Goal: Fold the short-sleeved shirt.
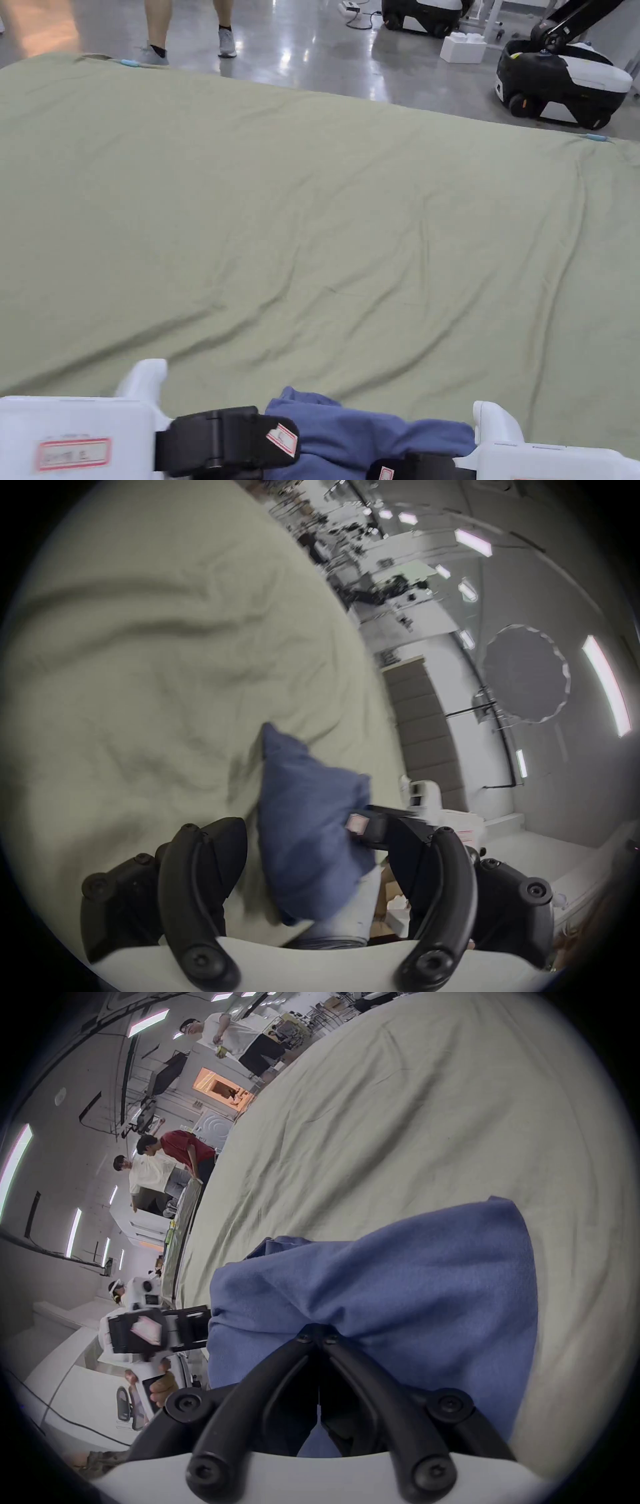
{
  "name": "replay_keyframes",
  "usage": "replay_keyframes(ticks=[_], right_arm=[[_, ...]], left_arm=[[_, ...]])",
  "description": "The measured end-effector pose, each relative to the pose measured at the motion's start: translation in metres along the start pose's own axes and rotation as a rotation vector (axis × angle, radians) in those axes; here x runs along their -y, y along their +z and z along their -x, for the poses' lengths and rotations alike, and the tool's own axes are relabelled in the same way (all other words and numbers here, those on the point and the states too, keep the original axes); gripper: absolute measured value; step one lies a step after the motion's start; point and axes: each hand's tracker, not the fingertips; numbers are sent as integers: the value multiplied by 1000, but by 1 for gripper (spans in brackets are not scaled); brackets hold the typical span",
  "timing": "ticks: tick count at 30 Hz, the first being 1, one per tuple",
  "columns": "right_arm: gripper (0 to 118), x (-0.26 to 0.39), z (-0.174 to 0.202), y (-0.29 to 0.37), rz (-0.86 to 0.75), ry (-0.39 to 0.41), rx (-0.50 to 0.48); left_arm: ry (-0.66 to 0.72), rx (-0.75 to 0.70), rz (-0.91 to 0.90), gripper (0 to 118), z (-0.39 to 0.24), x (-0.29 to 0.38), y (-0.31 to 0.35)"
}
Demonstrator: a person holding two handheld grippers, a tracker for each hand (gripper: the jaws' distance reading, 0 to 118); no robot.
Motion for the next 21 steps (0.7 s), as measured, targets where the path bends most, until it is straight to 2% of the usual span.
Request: replay_keyframes(ticks=[2, 4, 8, 9, 10, 11, 12, 13, 16, 21], right_arm=[[3, 0, -1, 1, -1, 1, 0], [3, 1, 0, 1, -2, -4, 0], [3, 0, 8, 10, -4, -15, 17], [3, 0, 7, 15, -8, -34, 15], [3, 2, 6, 20, -17, -60, 7], [3, 5, 4, 26, -31, -76, 3], [3, 7, 3, 31, -29, -79, 25], [3, 10, 1, 35, -23, -83, 53], [3, 21, -4, 49, -30, -109, 65], [3, 34, 6, 67, -105, -101, 158]], left_arm=[[2, -12, 86, 96, 6, -1, -23], [-29, 63, 87, 96, 4, 0, -33], [-202, -59, 86, 95, -26, 8, -57], [-213, -54, 87, 88, -28, 10, -61], [-194, -47, 107, 68, -29, 9, -67], [-209, -95, 129, 55, -26, 8, -71], [-192, -117, 150, 54, -22, 5, -75], [-128, -214, 208, 53, -12, -1, -68], [-52, -164, 281, 52, -5, -16, -54], [-126, -221, 296, 52, 4, -43, 1]])
